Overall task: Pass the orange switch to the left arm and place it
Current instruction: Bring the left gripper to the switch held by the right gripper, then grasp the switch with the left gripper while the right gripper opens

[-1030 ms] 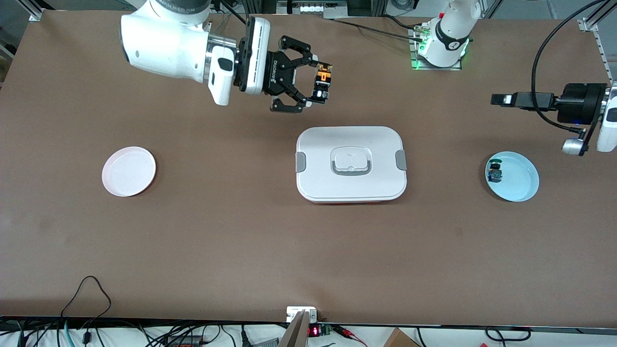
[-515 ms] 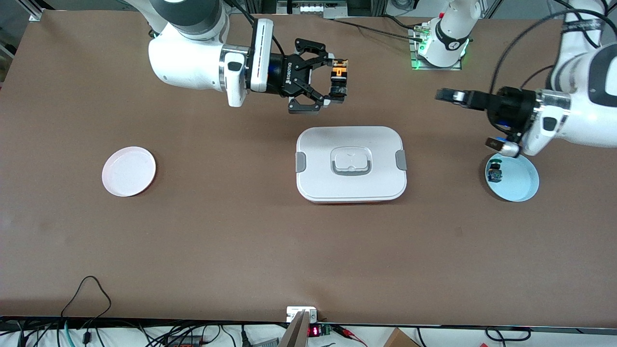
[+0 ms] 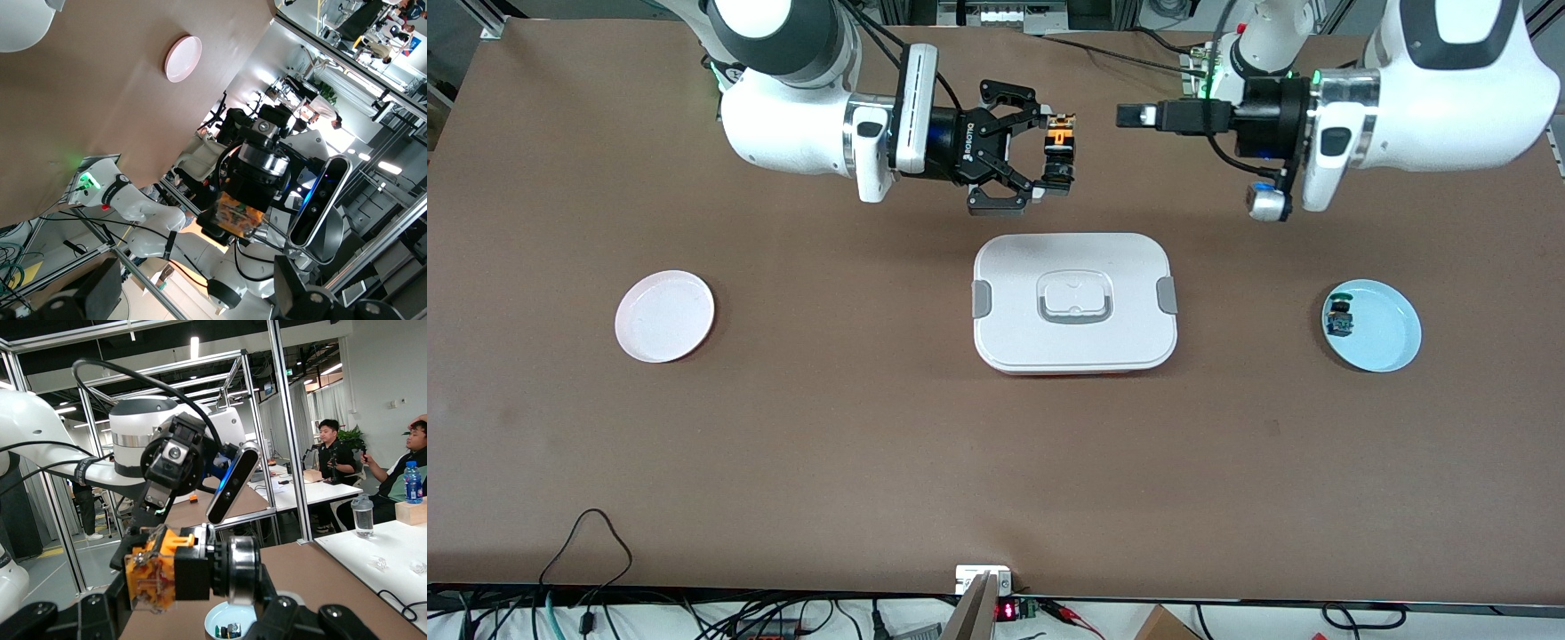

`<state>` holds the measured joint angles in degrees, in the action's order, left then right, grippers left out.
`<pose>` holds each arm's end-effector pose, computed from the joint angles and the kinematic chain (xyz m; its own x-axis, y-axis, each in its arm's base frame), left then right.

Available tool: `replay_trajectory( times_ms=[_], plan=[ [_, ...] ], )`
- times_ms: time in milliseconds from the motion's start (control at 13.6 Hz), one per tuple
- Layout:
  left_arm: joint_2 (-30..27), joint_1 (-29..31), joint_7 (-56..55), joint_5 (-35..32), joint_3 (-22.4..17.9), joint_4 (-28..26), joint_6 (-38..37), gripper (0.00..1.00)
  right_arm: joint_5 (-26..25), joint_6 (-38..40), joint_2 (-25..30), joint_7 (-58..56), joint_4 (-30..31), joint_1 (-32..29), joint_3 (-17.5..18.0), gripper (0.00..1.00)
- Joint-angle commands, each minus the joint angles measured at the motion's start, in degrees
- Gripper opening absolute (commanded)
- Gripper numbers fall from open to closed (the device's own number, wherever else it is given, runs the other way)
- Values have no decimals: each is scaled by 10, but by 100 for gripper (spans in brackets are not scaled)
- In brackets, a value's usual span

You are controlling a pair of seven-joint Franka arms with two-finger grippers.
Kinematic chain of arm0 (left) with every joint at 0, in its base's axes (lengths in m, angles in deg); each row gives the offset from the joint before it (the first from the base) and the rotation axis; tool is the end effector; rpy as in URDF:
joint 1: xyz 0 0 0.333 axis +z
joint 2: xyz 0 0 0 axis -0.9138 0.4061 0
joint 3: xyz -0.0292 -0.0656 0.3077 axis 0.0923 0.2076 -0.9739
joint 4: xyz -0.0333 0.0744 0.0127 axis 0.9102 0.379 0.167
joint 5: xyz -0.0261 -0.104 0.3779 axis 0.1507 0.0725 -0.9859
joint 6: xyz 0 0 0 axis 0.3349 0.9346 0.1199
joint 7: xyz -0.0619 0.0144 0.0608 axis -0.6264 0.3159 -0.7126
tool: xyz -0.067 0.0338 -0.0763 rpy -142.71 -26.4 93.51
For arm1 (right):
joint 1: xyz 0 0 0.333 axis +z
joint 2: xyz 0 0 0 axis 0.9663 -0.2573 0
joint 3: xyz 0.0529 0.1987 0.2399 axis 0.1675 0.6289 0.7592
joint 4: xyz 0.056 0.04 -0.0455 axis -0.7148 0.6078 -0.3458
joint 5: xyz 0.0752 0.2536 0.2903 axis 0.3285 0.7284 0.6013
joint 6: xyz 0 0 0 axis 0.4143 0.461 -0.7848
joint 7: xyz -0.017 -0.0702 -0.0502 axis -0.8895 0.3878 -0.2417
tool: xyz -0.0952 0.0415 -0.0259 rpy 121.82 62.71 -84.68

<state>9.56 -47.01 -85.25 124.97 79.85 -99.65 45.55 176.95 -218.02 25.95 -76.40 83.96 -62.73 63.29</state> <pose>0.5097 -0.2275 0.5835 0.7978 0.0236 -0.6024 0.5778 -0.3154 0.7528 0.5011 0.4416 0.5169 0.2007 0.0236 0.9794 0.9766 -0.0836 -0.1981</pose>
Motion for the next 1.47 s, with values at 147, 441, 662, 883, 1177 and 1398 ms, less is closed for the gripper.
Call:
replay_trajectory(
  times_ms=[147, 441, 662, 883, 1177, 1398],
  plan=[
    [-5, 7, -6, 14, 48, 10, 96, 100, 19, -8, 1, -30, 2, 7, -3, 15],
    [14, 7, 73, 18, 89, 10, 177, 100, 20, -8, 2, -30, 3, 6, -3, 16],
    [16, 7, 96, 26, 89, 10, 178, 100, 20, -9, 2, -31, 7, 6, -3, 16],
    [16, 7, 103, 27, 89, 10, 179, 89, 20, -8, 2, -31, 8, 6, -3, 16],
    [21, 7, 102, 27, 89, 10, 178, 33, 20, -9, 2, -31, 7, 6, -3, 16],
    [21, 11, 103, 25, 87, 10, 176, 12, 20, -9, 5, -31, 8, 5, -5, 17]
  ],
)
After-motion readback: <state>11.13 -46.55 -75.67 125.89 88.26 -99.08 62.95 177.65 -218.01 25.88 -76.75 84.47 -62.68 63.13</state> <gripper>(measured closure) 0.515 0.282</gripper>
